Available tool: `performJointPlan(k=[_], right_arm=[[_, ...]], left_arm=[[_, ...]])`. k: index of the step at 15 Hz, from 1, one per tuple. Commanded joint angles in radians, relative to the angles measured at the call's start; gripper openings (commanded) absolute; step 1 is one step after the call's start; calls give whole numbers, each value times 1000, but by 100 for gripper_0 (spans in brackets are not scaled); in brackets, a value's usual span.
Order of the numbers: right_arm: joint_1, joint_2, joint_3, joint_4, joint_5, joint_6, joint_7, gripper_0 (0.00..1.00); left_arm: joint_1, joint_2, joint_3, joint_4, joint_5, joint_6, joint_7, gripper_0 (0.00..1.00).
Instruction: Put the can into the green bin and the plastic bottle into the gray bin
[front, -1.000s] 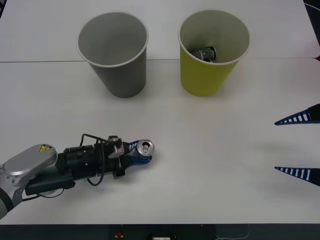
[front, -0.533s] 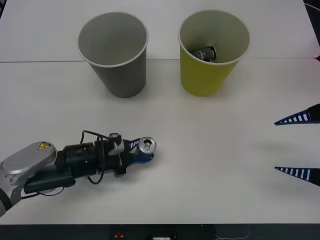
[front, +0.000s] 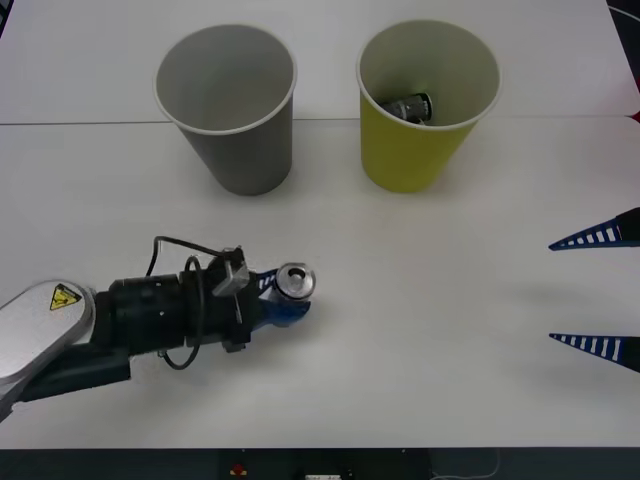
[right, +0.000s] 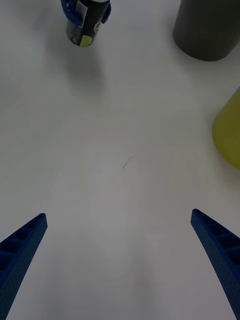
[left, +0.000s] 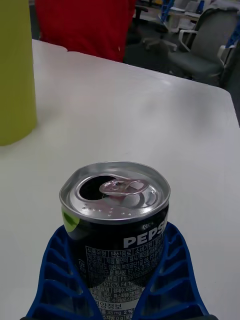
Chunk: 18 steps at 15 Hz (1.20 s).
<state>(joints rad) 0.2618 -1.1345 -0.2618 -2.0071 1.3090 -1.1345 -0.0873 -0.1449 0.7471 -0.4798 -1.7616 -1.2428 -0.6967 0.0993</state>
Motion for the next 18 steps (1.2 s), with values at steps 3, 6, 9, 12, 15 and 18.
performJointPlan(k=[3,6,9,12,15,18], right_arm=[[0,0,0,0,0,0,0,100],[0,0,0,0,0,0,0,100],[0,0,0,0,0,0,0,100],[0,0,0,0,0,0,0,100],[0,0,0,0,0,0,0,100],[0,0,0,0,0,0,0,100]], left_arm=[[22,21,47,-199,-300,17,451,0],[24,31,70,-315,-504,16,741,0],[1,29,96,-426,-695,-64,1033,0],[-53,-46,187,-533,-854,-313,1234,0],[-156,-150,280,-562,-896,-549,1258,0],[-274,-236,333,-550,-922,-687,1258,0]])
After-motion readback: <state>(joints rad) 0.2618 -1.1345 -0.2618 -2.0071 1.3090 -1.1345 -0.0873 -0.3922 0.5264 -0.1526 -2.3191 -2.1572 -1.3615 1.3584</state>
